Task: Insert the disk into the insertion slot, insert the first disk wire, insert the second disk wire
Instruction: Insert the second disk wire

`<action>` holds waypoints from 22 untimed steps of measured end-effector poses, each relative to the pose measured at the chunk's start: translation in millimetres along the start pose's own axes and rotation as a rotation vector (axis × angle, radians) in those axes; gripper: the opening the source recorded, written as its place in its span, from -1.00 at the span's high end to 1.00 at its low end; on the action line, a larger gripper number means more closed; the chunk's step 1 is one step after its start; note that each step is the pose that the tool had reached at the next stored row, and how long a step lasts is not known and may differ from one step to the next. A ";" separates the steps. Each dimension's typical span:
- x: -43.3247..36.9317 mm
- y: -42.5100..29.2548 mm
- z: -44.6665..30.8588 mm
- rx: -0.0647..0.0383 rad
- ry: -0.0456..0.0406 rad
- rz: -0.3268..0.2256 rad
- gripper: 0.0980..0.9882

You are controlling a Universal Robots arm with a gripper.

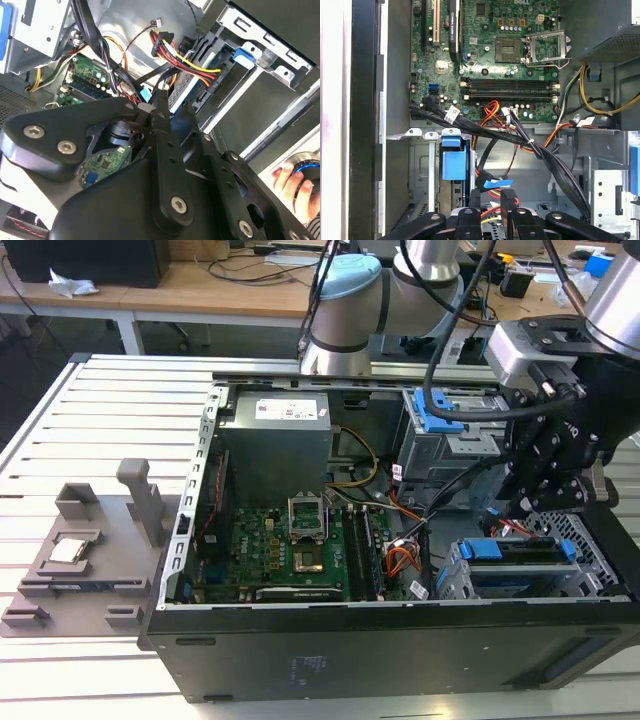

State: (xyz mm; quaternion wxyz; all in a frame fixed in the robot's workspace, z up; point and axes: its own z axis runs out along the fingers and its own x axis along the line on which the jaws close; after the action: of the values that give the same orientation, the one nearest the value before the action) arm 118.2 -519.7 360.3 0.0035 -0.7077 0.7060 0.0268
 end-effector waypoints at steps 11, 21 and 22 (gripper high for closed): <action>-0.2 4.6 2.8 0.004 -0.0025 0.085 0.54; -0.2 12.5 4.2 0.007 0.0028 0.153 0.54; -0.1 15.4 4.4 0.007 0.0065 0.155 0.54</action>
State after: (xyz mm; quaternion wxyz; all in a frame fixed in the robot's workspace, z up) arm 102.7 -519.4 356.4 0.0018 -0.6511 0.7586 0.0221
